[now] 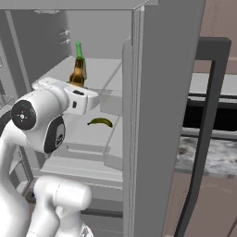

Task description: Place the beers on the top shelf of the fridge to keep them out of children's reach, and place the banana on lower shelves for easy access.

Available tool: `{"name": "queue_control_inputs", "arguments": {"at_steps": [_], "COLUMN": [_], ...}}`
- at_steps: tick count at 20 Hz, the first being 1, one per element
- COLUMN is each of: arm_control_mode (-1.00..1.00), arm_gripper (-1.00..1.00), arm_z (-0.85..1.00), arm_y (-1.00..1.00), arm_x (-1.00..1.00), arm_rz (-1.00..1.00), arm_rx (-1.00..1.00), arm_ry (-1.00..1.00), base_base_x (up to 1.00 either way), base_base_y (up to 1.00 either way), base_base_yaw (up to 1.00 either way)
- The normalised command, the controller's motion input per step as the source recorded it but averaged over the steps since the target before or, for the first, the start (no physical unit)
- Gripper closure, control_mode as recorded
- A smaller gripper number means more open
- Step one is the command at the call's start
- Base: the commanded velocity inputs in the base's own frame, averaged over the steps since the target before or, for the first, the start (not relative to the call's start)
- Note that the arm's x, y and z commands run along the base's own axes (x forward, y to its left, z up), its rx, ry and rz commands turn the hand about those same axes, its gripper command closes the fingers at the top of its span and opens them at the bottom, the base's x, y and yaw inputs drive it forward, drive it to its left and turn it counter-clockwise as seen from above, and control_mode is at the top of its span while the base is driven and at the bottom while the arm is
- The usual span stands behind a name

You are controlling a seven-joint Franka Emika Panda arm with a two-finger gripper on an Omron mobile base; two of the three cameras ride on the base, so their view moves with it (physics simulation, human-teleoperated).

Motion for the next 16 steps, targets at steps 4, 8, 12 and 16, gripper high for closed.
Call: {"name": "queue_control_inputs", "arguments": {"at_steps": [4,8,12,16], "arm_control_mode": [-1.00,-1.00,-1.00,-1.00], "arm_gripper": [1.00,1.00,1.00,1.00], "arm_z": [0.21,0.19,0.10,0.03], "arm_y": [-0.21,-0.10,0.00,-0.05], "arm_x": [0.42,0.43,0.41,0.42], "arm_rz": [-0.03,0.00,0.00,0.00], "arm_rx": [0.00,0.00,0.00,0.00], "arm_ry": [0.00,0.00,0.00,0.01], "base_base_x": [0.00,0.00,0.00,0.00], "base_base_y": [0.00,0.00,0.00,0.00], "base_base_yaw": [0.00,0.00,0.00,0.00]}}
